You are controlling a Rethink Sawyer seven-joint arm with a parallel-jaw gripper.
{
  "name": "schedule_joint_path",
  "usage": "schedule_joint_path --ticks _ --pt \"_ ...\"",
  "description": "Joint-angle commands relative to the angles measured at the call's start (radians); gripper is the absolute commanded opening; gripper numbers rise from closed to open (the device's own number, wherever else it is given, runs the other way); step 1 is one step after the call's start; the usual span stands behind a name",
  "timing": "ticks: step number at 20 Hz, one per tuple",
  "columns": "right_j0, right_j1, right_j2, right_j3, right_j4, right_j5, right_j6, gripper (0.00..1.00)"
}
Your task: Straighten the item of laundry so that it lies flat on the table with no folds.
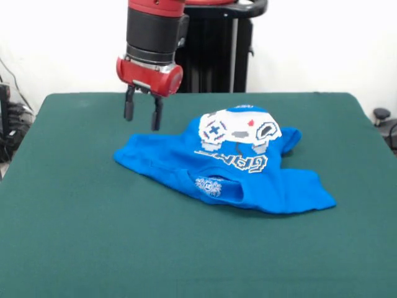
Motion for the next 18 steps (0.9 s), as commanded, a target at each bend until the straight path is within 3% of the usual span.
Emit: schedule_joint_path --ticks 1,8,13,18 --pt "0.064 0.027 0.135 0.035 0.025 -0.021 0.248 1.00" --pt "0.140 0.031 0.131 0.041 0.098 0.010 0.305 1.00" --pt "0.111 0.079 0.217 0.040 0.116 -0.053 0.332 1.00" --pt "0.193 0.098 0.138 -0.004 0.131 -0.125 0.317 1.00"
